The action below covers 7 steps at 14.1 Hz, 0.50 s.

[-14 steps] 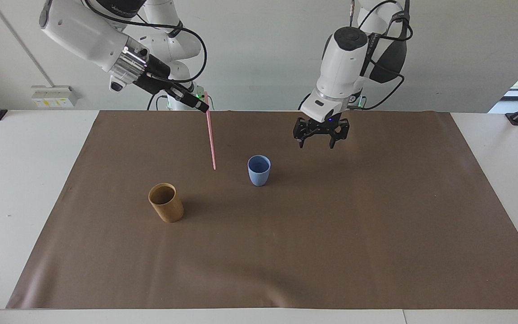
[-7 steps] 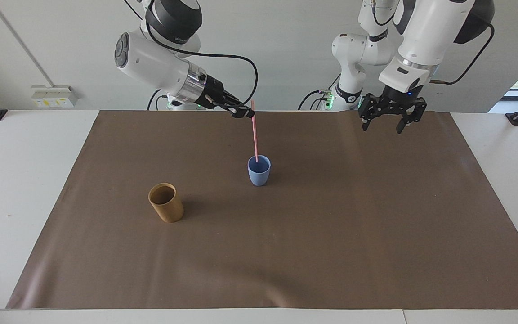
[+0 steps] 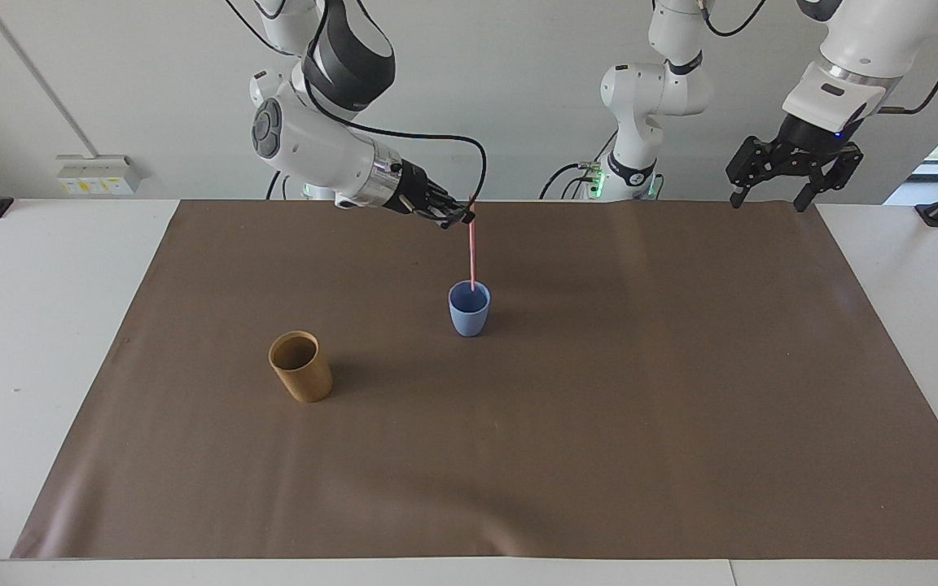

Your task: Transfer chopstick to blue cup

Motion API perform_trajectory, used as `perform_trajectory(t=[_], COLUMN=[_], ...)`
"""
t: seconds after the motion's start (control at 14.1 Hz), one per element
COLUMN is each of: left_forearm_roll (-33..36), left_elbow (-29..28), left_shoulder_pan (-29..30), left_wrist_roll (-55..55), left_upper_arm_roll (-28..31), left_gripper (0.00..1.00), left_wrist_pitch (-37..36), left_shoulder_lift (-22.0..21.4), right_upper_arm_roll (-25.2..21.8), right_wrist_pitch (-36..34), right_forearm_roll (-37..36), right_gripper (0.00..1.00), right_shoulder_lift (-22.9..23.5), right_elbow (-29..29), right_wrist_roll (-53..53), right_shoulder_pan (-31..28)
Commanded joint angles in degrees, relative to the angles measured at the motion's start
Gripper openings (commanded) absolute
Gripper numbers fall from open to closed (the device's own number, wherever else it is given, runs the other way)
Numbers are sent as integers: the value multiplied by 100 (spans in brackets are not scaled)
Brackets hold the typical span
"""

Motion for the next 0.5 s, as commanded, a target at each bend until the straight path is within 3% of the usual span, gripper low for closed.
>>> perform_trajectory(t=[0.0,0.28,0.36,0.43], left_forearm_roll=[67,58,76,76], left_elbow=[554,355,223,195], left_shoulder_pan=[246,281,281,281], left_wrist_roll=[328,452,452,452], left_upper_arm_roll=[20,-42,-42,-51], left_gripper=[100,100,100,100], left_wrist_pitch=[-399,-488,-453,-462], left_shoulder_lift=[274,100,12,-7], right_upper_arm_roll=[-18,-18,-18,-18], right_wrist_pitch=[367,640,641,641], right_forearm_roll=[168,168,168,116], right_gripper=[0,0,5,64], right_shoulder_lift=[55,274,275,283], right_elbow=[-63,-45,-45,-28], right_wrist_roll=[48,40,40,14], right_shoulder_pan=[15,119,129,138])
